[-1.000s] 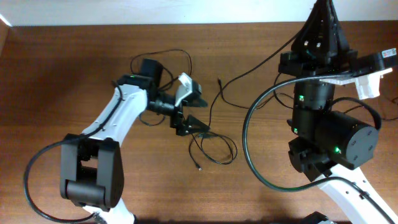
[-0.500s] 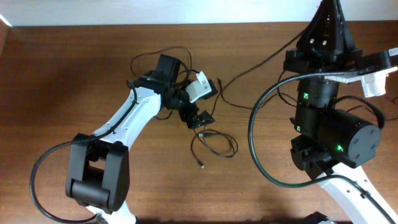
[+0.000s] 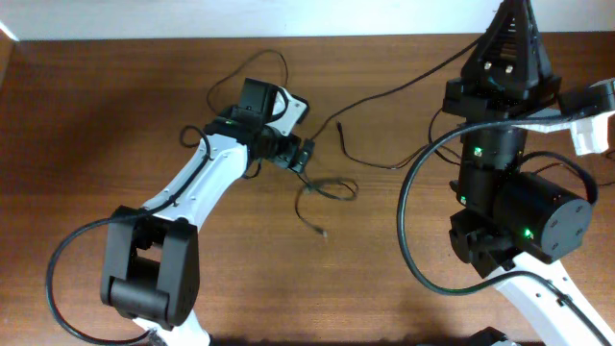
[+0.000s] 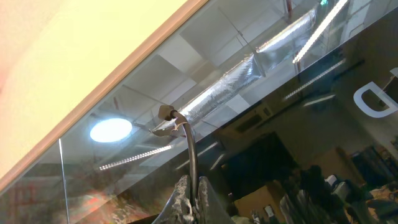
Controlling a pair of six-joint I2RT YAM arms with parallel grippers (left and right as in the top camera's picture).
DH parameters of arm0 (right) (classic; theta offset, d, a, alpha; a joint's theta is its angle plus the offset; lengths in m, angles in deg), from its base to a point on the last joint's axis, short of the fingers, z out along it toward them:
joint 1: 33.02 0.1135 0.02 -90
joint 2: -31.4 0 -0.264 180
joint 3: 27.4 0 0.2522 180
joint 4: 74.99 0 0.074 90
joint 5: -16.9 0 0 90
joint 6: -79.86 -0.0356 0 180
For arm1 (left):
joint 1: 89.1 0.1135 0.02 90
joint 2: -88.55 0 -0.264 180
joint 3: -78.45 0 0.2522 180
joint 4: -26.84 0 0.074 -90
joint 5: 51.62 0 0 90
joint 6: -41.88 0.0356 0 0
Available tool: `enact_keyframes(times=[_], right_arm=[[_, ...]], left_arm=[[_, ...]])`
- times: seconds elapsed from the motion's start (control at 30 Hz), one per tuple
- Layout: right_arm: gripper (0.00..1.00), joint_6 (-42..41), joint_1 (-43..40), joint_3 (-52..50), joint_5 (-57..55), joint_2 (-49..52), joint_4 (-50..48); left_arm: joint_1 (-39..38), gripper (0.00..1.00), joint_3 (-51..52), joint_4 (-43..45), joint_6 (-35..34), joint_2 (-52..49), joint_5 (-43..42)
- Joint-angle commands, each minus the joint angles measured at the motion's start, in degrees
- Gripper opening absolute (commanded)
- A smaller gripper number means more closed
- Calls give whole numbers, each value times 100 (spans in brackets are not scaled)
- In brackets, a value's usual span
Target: Untangle cables
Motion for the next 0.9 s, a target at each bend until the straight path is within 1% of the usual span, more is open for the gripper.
enact_keyframes(times=[0.0,0.1,0.17,0.33,0.53,0.7,0.87], right_arm=[[4,-85,-22,37,76,-13,-57],[4,-83,-22,37,74,-11,-31],[4,-83,-22,37,76,-11,11],[4,-83,-22,37,74,-11,76],[4,-63,-26,37,74,-11,177],[4,-63,-26,37,50,-7,313],[4,160,-26,37,-352,-7,310]], left_arm=[[385,99,11,-50,-422,81,1250],[796,99,11,-177,-422,81,1290],[1233,99,11,-284,-422,81,1285],[2028,99,11,-531,-422,81,1285],[2776,99,11,-560,-424,81,1283],[3077,99,11,-658,-549,81,1266],[3204,99,11,-616,-546,81,1403]])
